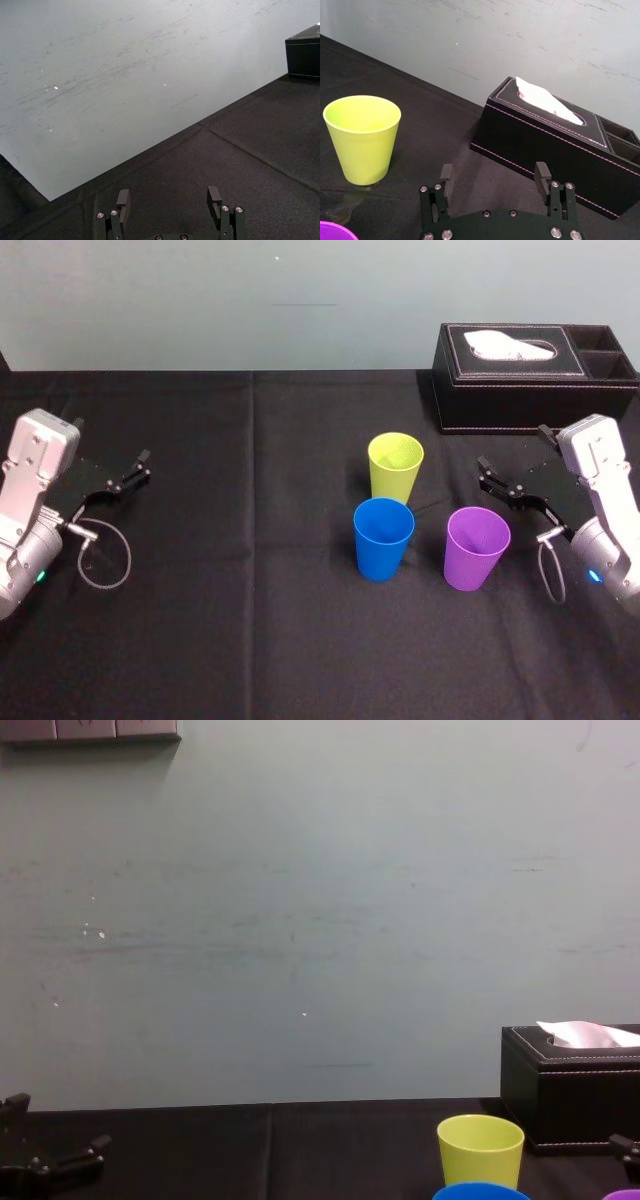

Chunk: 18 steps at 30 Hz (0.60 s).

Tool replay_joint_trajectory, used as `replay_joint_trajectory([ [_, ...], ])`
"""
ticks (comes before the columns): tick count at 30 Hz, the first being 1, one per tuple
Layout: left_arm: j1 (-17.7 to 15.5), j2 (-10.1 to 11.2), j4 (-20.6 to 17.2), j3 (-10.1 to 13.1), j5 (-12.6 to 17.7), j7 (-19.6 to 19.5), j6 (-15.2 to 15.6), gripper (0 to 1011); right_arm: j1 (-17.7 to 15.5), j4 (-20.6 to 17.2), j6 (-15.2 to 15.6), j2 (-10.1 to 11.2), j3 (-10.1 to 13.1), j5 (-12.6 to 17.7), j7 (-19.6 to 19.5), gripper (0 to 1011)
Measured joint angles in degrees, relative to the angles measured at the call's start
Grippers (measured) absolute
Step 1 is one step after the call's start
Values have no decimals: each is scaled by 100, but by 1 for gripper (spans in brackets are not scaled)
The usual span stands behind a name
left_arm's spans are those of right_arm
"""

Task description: Stack the three plastic cups sequentially using one hand.

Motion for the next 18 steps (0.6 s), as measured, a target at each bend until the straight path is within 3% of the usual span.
replay_joint_trajectory([
  [18,0,0,0,0,0,0,0,1011,0,0,0,0,0,0,0,1003],
])
